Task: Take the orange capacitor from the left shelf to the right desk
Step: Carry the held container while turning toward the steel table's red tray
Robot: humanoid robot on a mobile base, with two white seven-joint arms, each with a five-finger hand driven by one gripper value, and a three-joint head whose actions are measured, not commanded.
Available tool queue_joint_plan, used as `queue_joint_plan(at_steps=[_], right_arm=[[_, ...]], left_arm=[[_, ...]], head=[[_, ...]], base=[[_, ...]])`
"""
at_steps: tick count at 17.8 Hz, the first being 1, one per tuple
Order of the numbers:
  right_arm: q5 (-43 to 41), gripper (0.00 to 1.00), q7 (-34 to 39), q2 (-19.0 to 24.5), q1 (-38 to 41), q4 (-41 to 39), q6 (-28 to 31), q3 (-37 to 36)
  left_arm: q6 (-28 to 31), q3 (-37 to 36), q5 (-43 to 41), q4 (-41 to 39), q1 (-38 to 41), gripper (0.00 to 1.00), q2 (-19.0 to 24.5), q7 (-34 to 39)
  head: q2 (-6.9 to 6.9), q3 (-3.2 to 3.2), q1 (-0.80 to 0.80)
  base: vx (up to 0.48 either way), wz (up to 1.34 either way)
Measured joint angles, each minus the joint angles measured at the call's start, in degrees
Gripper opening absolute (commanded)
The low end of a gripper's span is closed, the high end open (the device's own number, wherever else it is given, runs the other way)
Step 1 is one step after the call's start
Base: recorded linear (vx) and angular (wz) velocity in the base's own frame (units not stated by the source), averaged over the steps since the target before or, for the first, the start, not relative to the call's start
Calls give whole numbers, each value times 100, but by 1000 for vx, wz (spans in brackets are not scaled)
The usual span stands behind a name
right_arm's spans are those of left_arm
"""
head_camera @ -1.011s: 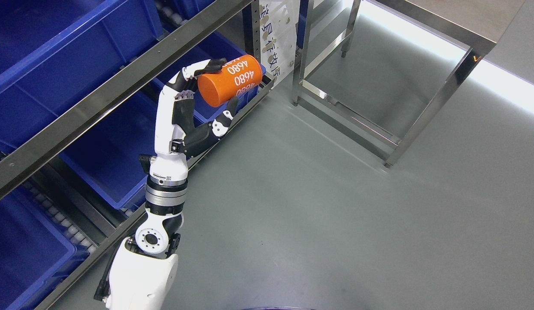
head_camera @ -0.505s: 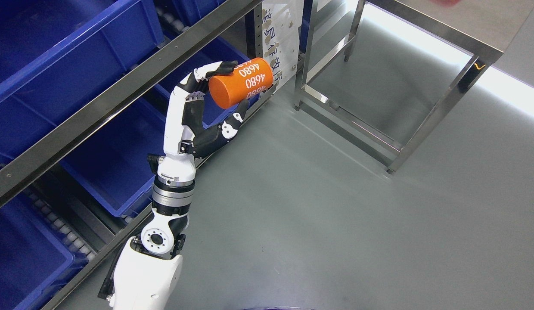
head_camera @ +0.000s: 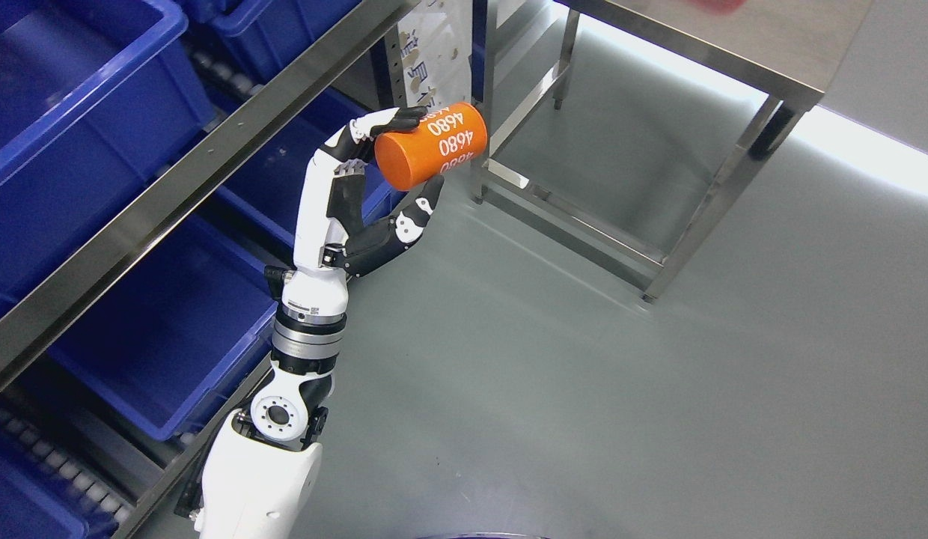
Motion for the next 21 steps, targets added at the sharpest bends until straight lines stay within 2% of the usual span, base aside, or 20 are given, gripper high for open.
queue_joint_plan(at_steps=[21], right_arm=[[0,100,0,0,0,0,0,0]], left_arm=[[8,-291,0,0,9,11,0,2]], head=[[1,0,0]], base=[[176,-345]])
